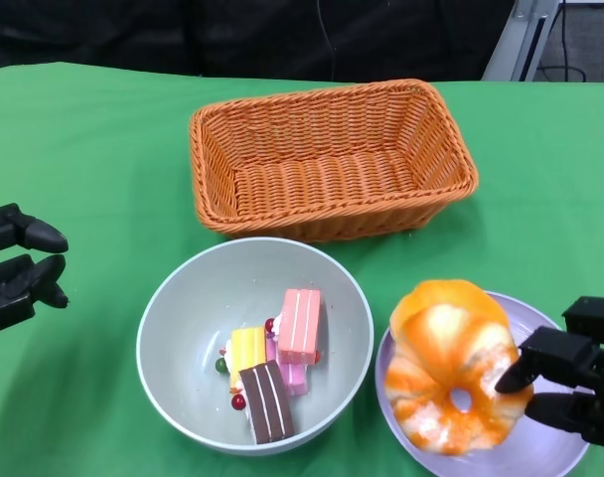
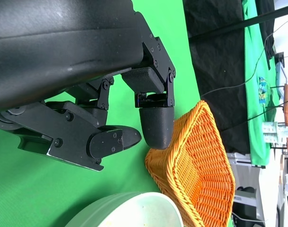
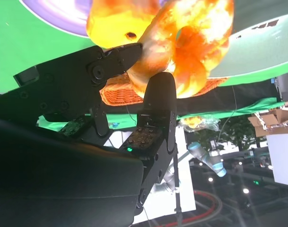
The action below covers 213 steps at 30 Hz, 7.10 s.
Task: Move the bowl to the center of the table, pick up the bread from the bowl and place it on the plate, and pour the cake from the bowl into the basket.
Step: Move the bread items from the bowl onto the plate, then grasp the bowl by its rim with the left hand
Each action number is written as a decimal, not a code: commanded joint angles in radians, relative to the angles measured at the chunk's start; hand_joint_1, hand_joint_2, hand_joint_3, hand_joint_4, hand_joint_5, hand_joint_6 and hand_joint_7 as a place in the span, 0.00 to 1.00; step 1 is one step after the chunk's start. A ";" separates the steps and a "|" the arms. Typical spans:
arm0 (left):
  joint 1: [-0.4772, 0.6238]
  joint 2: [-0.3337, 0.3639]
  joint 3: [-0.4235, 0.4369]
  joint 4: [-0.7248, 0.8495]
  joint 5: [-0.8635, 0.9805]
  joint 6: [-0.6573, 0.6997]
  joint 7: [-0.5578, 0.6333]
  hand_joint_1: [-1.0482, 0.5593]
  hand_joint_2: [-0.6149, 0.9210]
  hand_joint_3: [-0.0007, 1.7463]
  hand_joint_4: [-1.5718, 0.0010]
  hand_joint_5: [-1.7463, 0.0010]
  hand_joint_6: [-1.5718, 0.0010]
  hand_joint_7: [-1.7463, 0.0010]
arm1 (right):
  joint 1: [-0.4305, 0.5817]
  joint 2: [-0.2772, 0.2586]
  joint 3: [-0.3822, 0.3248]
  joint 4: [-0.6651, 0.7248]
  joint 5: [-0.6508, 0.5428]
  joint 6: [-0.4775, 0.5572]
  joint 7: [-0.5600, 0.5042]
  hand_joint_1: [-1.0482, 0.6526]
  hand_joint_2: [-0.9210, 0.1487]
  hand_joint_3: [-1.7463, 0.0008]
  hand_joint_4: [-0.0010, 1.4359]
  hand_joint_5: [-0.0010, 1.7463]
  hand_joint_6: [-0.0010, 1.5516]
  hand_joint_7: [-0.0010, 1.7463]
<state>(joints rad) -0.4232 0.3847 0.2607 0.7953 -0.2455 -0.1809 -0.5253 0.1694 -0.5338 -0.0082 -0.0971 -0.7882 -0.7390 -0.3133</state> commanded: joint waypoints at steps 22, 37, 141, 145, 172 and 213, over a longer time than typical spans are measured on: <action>-0.021 0.035 0.024 0.025 -0.007 -0.002 -0.033 0.60 0.90 0.36 0.53 0.14 0.50 0.33 | 0.015 -0.063 0.014 0.150 -0.061 -0.031 -0.061 0.58 0.05 0.99 0.56 0.92 0.58 0.60; -0.017 0.036 0.018 0.021 0.008 -0.007 -0.020 0.60 0.90 0.35 0.55 0.13 0.52 0.32 | -0.026 -0.082 0.062 0.206 -0.109 0.033 -0.085 0.55 0.05 1.00 0.54 0.94 0.51 0.71; 0.273 -0.008 -0.053 -0.556 -0.050 -0.214 -0.212 0.38 1.00 0.05 0.52 0.73 0.47 0.96 | -0.078 0.486 0.020 -0.227 1.101 0.531 0.477 0.43 0.36 0.50 0.55 0.85 0.47 0.68; 0.321 0.029 -0.052 -0.626 -0.086 -0.280 -0.285 0.35 1.00 0.05 0.60 0.93 0.59 1.00 | -0.081 0.493 0.015 -0.239 1.121 0.566 0.485 0.45 0.44 0.38 0.54 0.87 0.46 0.71; 0.120 0.127 -0.230 -0.213 0.245 -1.411 -0.167 0.27 0.94 0.00 0.43 0.96 0.44 0.98 | -0.087 0.533 -0.002 -0.257 1.138 0.617 0.487 0.46 0.42 0.39 0.52 0.88 0.44 0.72; 0.261 0.173 -0.379 -0.767 1.175 -0.750 0.237 0.33 1.00 0.02 0.40 1.00 0.41 1.00 | -0.062 0.566 0.021 -0.326 1.103 0.628 0.462 0.42 0.52 0.32 0.54 0.87 0.45 0.74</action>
<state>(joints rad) -0.1723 0.5330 -0.1041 0.0362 0.9100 -0.9518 -0.3076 0.1026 0.0331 0.0157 -0.4073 0.3102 -0.1141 0.1518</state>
